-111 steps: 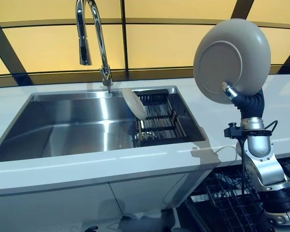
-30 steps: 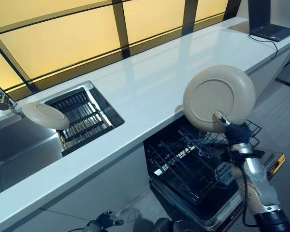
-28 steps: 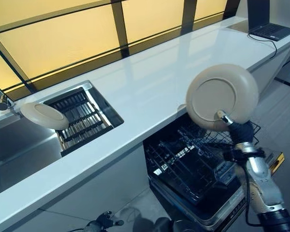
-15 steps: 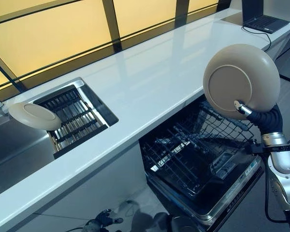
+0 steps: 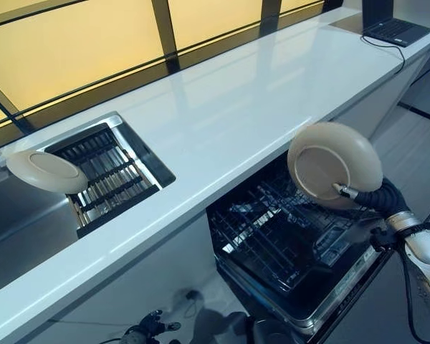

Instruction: Take plates into dishwasher

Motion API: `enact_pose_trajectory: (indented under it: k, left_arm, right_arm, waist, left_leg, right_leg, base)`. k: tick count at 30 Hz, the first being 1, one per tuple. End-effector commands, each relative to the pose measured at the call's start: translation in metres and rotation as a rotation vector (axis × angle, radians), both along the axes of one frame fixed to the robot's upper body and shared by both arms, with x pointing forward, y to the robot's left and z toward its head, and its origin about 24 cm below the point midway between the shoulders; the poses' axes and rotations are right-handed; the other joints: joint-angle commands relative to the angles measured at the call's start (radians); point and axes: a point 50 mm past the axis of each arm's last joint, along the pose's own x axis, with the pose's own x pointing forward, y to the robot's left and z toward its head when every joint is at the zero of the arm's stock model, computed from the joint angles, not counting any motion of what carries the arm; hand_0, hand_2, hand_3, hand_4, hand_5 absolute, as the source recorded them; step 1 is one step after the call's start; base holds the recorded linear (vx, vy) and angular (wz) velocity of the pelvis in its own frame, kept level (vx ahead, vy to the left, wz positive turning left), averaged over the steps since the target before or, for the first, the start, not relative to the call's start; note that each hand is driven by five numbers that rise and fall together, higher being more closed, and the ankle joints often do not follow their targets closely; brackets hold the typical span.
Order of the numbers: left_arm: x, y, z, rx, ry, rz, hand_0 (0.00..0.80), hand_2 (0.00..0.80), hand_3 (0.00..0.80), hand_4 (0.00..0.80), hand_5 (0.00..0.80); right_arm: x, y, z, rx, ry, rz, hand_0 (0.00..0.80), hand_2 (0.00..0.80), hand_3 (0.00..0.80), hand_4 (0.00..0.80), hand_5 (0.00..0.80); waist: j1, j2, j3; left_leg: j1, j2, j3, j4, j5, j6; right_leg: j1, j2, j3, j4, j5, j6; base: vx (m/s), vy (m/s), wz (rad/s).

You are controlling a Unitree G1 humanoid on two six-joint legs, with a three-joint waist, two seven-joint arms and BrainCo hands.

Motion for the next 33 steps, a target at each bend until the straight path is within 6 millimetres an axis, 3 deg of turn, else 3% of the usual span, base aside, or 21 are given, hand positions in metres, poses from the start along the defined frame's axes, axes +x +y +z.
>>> enact_pose_trajectory:
  k: [1,10,22,33]
  left_arm:
    - [0.007,0.033,0.01,0.075,-0.031,0.025,0.0,0.0,0.0,0.0,0.0]
    - [0.007,0.033,0.01,0.086,-0.013,-0.009,0.0,0.0,0.0,0.0,0.0]
    - [0.012,0.031,0.011,0.09,-0.017,-0.029,0.0,0.0,0.0,0.0,0.0]
    - [0.016,0.026,0.011,0.078,-0.023,-0.029,0.0,0.0,0.0,0.0,0.0]
  right_arm:
    - [0.005,0.002,0.003,0.004,0.0,0.023,0.8,0.8,0.8,0.8,0.8]
    - [0.011,0.002,-0.016,0.011,0.057,-0.037,0.8,0.8,0.8,0.8,0.8]
    - [0.022,0.014,-0.001,-0.04,-0.018,-0.025,0.8,0.8,0.8,0.8,0.8]
    - [0.017,0.028,0.003,-0.117,-0.077,-0.018,0.8,0.8,0.8,0.8,0.8]
  waist:
    - [-0.009,-0.113,-0.005]
    - [0.006,-0.114,-0.002]
    - [0.025,-0.11,0.01]
    - [0.018,-0.106,0.018]
  left_leg:
    - [-0.021,-0.056,0.029,-0.013,-0.092,0.023]
    - [-0.021,-0.055,0.022,-0.013,-0.089,0.022]
    - [-0.029,-0.057,0.007,-0.013,-0.087,0.022]
    - [-0.03,-0.057,0.008,-0.013,-0.086,0.024]
  right_leg:
    - [0.244,0.029,-0.055,-0.329,0.053,-0.019]
    - [0.247,0.03,-0.065,-0.333,0.054,-0.017]
    - [0.244,0.028,-0.075,-0.331,0.049,-0.018]
    - [0.235,0.026,-0.069,-0.319,0.046,-0.014]
  base:
    - [0.011,-0.015,-0.03]
    - [0.0,0.0,0.0]
    - [0.0,0.0,0.0]
    - [0.0,0.0,0.0]
